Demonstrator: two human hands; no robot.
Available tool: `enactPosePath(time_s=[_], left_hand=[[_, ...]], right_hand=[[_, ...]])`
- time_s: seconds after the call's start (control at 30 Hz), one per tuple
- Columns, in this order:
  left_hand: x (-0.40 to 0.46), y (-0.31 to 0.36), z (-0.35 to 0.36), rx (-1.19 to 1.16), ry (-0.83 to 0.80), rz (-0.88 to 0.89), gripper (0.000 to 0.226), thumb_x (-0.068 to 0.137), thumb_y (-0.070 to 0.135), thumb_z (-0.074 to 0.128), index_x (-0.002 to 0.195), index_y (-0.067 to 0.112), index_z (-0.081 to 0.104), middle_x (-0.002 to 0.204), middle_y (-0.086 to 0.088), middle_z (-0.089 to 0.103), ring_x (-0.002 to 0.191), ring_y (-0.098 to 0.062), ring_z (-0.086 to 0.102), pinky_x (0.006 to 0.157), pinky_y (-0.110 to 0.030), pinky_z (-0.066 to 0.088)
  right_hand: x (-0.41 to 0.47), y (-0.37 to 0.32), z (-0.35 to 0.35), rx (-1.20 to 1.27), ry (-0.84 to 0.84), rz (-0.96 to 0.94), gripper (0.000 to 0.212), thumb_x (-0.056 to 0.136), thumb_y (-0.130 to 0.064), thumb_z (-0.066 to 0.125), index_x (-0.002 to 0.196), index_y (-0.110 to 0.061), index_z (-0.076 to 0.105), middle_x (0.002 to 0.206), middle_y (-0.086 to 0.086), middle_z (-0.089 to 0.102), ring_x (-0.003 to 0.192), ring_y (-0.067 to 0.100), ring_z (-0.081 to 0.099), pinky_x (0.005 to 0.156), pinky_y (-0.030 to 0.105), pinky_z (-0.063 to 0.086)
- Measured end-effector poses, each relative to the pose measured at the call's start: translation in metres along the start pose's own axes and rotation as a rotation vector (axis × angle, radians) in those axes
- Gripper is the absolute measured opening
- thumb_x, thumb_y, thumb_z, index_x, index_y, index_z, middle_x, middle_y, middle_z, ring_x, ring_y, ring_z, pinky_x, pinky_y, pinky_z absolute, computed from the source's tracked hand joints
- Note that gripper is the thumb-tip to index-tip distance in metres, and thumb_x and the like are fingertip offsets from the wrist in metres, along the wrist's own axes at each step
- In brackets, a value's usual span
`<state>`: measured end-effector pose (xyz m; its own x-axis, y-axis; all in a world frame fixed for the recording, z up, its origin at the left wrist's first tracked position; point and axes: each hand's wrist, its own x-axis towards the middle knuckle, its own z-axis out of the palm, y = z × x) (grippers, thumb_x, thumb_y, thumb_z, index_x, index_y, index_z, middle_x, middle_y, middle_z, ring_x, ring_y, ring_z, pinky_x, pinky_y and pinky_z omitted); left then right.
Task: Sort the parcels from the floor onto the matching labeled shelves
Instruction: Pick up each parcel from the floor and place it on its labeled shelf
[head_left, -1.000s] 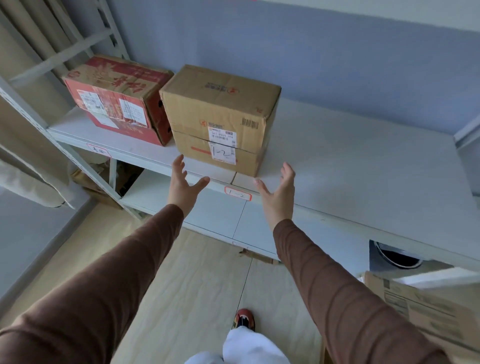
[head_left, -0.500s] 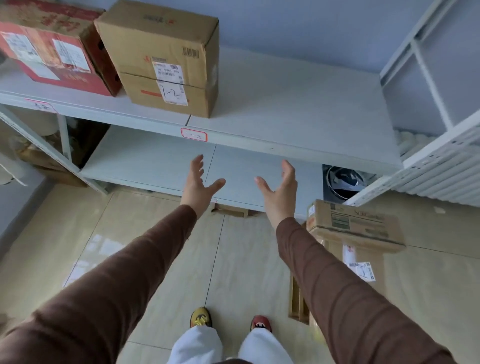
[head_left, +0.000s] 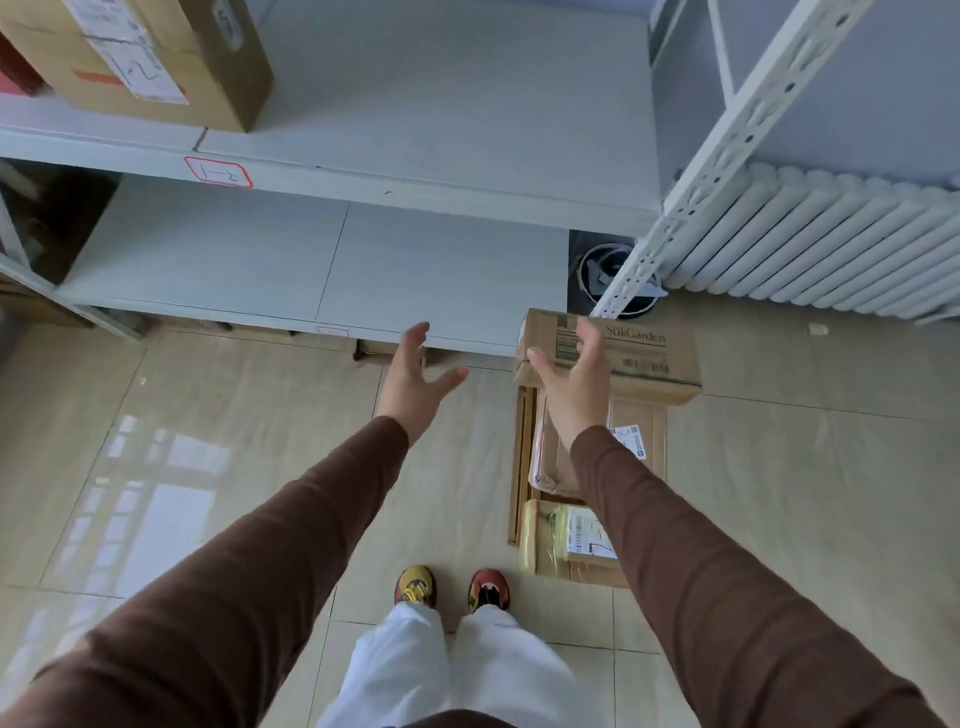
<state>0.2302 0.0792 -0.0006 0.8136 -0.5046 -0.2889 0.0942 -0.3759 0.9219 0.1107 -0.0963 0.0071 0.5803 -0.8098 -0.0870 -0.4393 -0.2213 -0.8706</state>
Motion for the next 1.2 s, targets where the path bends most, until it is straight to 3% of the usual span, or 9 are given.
enactPosePath(time_s=[0.1, 0.23, 0.37, 0.5, 0.67, 0.8, 0.93, 1.07, 1.2], left_hand=[[-0.011, -0.014, 0.028, 0.021, -0.036, -0.038, 0.078, 0.089, 0.028, 0.079, 0.153, 0.024, 0.035, 0.158, 0.002, 0.04, 0.146, -0.018, 0.038, 0.119, -0.041, 0.034], [-0.018, -0.035, 0.058, 0.064, -0.086, -0.081, 0.079, 0.089, 0.031, 0.078, 0.154, 0.023, 0.034, 0.16, 0.0, 0.039, 0.146, -0.019, 0.037, 0.119, -0.04, 0.034], [-0.035, -0.059, 0.089, 0.108, -0.106, -0.148, 0.08, 0.089, 0.035, 0.078, 0.155, 0.023, 0.034, 0.161, -0.002, 0.038, 0.147, -0.02, 0.038, 0.115, -0.036, 0.034], [-0.059, -0.081, 0.121, 0.135, -0.113, -0.186, 0.078, 0.09, 0.033, 0.077, 0.154, 0.022, 0.034, 0.16, -0.003, 0.038, 0.146, -0.022, 0.038, 0.118, -0.04, 0.035], [-0.089, -0.113, 0.169, 0.163, -0.077, -0.263, 0.08, 0.088, 0.034, 0.079, 0.154, 0.021, 0.035, 0.159, -0.003, 0.041, 0.144, -0.022, 0.04, 0.119, -0.044, 0.035], [-0.114, -0.141, 0.209, 0.181, -0.056, -0.312, 0.08, 0.088, 0.035, 0.079, 0.154, 0.021, 0.036, 0.157, -0.005, 0.042, 0.143, -0.023, 0.041, 0.118, -0.044, 0.036], [-0.137, -0.169, 0.245, 0.207, -0.036, -0.396, 0.075, 0.093, 0.036, 0.073, 0.156, 0.02, 0.034, 0.156, -0.008, 0.043, 0.141, -0.026, 0.044, 0.113, -0.038, 0.039], [-0.146, -0.196, 0.275, 0.159, -0.07, -0.45, 0.069, 0.099, 0.037, 0.064, 0.157, 0.018, 0.032, 0.155, -0.01, 0.046, 0.14, -0.027, 0.047, 0.115, -0.047, 0.042], [-0.14, -0.226, 0.294, 0.129, -0.074, -0.491, 0.08, 0.088, 0.059, 0.053, 0.157, 0.021, 0.036, 0.15, -0.006, 0.055, 0.132, -0.025, 0.056, 0.11, -0.049, 0.047]], right_hand=[[-0.003, 0.03, -0.024, -0.008, 0.017, 0.062, 0.074, 0.089, -0.037, 0.078, 0.15, -0.018, 0.04, 0.152, 0.002, 0.046, 0.14, 0.019, 0.042, 0.117, 0.04, 0.038], [-0.008, 0.071, -0.046, -0.028, 0.032, 0.139, 0.071, 0.091, -0.038, 0.075, 0.15, -0.018, 0.04, 0.151, 0.0, 0.046, 0.139, 0.018, 0.042, 0.112, 0.035, 0.04], [-0.02, 0.116, -0.069, -0.088, 0.028, 0.22, 0.073, 0.092, -0.043, 0.072, 0.153, -0.018, 0.039, 0.154, 0.001, 0.045, 0.143, 0.019, 0.041, 0.119, 0.04, 0.036], [-0.033, 0.158, -0.092, -0.127, -0.019, 0.273, 0.073, 0.092, -0.043, 0.073, 0.152, -0.016, 0.04, 0.153, 0.004, 0.047, 0.142, 0.019, 0.044, 0.114, 0.03, 0.036], [-0.05, 0.218, -0.122, -0.168, -0.112, 0.301, 0.073, 0.092, -0.042, 0.073, 0.152, -0.015, 0.041, 0.154, 0.004, 0.048, 0.143, 0.021, 0.043, 0.119, 0.041, 0.037], [-0.063, 0.262, -0.142, -0.18, -0.207, 0.346, 0.073, 0.093, -0.041, 0.072, 0.153, -0.012, 0.04, 0.155, 0.007, 0.047, 0.141, 0.023, 0.047, 0.112, 0.028, 0.036], [-0.076, 0.299, -0.143, -0.165, -0.289, 0.41, 0.072, 0.096, -0.044, 0.067, 0.154, -0.013, 0.038, 0.157, 0.006, 0.045, 0.143, 0.023, 0.045, 0.118, 0.037, 0.037], [-0.09, 0.328, -0.128, -0.132, -0.375, 0.475, 0.067, 0.101, -0.04, 0.061, 0.156, -0.011, 0.035, 0.159, 0.006, 0.042, 0.145, 0.022, 0.042, 0.118, 0.034, 0.034], [-0.097, 0.347, -0.113, -0.141, -0.409, 0.532, 0.057, 0.103, -0.037, 0.058, 0.152, -0.013, 0.041, 0.15, 0.005, 0.052, 0.137, 0.024, 0.05, 0.11, 0.032, 0.039]])
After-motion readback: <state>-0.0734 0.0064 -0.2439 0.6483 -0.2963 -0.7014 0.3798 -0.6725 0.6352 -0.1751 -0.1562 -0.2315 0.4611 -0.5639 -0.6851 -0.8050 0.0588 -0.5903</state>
